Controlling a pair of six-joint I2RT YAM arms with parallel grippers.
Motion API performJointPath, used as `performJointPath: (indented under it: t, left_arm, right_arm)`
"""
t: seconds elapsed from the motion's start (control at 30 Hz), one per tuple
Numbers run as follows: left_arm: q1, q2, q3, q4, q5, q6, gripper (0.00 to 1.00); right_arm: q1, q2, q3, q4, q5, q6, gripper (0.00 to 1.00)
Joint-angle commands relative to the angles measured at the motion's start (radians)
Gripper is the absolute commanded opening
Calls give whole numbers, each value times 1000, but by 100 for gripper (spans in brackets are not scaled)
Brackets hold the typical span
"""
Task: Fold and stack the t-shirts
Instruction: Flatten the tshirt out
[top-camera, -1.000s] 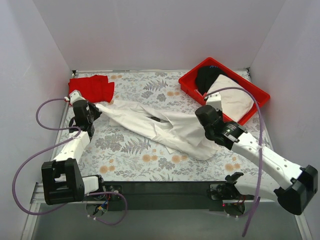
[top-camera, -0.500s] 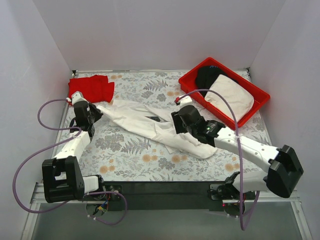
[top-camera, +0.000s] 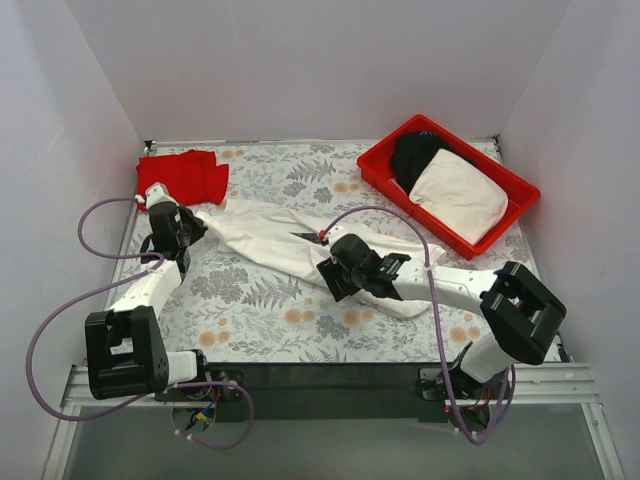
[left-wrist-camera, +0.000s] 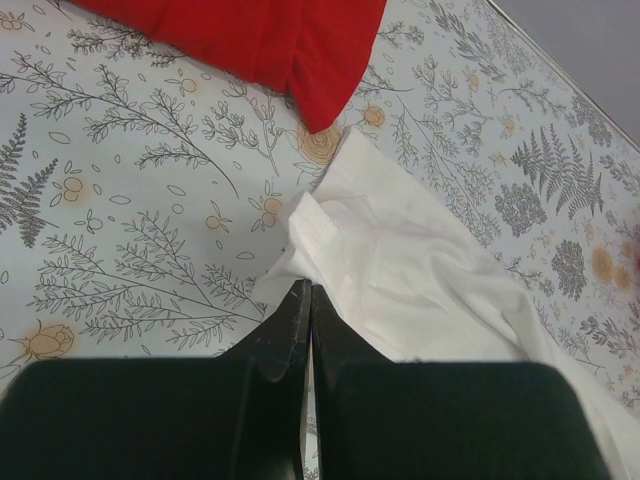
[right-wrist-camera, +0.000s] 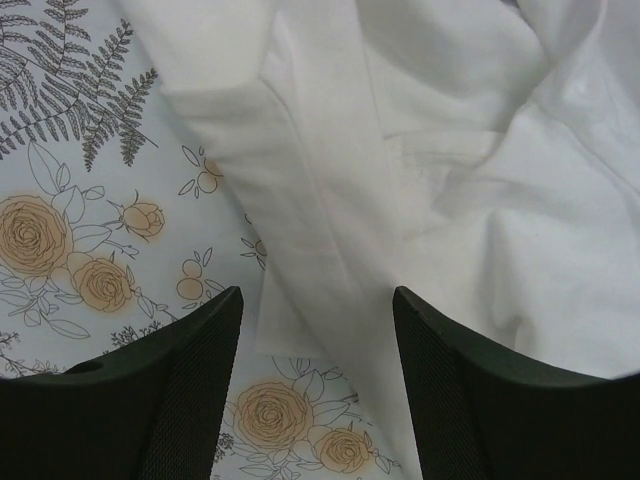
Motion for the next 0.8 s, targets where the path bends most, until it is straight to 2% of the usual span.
performJointPath:
  t: [0.0, 0.13, 0.4, 0.53, 0.77]
  left_arm:
    - [6, -1, 3, 16, 12, 0, 0]
    - [6, 4, 3, 16, 15, 1, 0]
    - [6, 10, 3, 19, 18, -3, 0]
    - [6, 17, 3, 22, 18, -6, 0]
    - [6, 13, 2, 22, 49, -5, 0]
  right_arm:
    - [7, 33, -6, 51, -6, -7, 56]
    - [11, 81, -2, 46, 52, 5, 52]
    - [96, -57, -12, -20, 199, 44, 51]
    - [145, -91, -34, -21, 184, 77, 51]
    - [146, -36, -55, -24, 109, 126, 45]
